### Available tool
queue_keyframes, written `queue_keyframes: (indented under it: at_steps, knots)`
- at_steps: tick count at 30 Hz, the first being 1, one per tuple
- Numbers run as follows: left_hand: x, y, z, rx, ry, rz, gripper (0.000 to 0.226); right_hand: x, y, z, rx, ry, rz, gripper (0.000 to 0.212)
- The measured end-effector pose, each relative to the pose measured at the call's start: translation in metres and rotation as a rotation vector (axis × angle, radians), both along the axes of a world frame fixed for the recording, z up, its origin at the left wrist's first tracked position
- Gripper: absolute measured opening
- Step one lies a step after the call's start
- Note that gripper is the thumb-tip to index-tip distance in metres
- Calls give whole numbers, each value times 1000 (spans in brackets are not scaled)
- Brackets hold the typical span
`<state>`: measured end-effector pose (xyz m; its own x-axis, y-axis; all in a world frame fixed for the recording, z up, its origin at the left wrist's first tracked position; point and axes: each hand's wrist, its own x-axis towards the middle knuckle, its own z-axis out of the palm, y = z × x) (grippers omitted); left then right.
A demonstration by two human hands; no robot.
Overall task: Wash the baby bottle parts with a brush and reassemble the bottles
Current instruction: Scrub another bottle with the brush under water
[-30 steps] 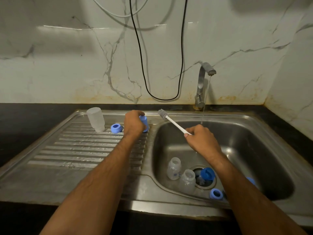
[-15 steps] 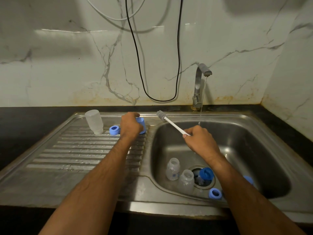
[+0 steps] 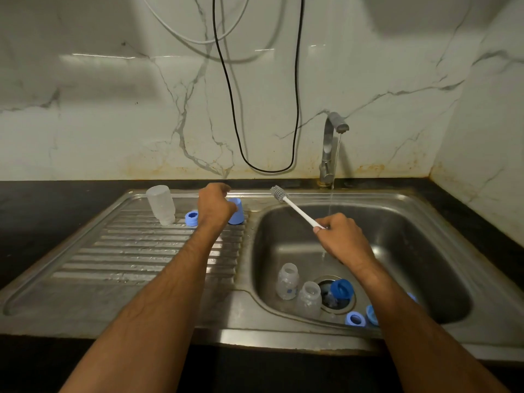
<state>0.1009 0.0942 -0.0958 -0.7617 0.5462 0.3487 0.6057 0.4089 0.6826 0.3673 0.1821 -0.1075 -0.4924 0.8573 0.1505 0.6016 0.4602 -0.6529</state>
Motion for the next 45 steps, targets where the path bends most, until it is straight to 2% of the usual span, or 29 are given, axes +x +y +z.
queue_keyframes:
  at_steps: [5, 13, 19, 24, 29, 34, 38, 45]
  knots:
    - [22, -2, 6, 63, -15, 13, 48, 21, 2, 7, 1, -15, -46, 27]
    - [80, 20, -13, 33, -55, -105, 47, 70, 9, 12, 12, -59, -106, 22]
    - [110, 37, -36, -201, -39, -262, 44, 98, 19, 5, -4, -122, -132, 20]
    - [124, 46, -51, -347, -44, -297, 46, 108, 30, 3, -4, -164, -122, 16]
    - [123, 51, -62, -588, -58, -348, 42, 106, 38, -3, -27, -188, -114, 18]
    - [126, 52, -66, -803, -74, -375, 48, 104, 44, -15, -75, -188, -106, 19]
    - [130, 55, -66, -879, -89, -380, 51, 102, 48, -19, -98, -185, -105, 21]
    - [125, 57, -75, -936, 1, -428, 59, 103, 48, -18, -86, -180, -102, 23]
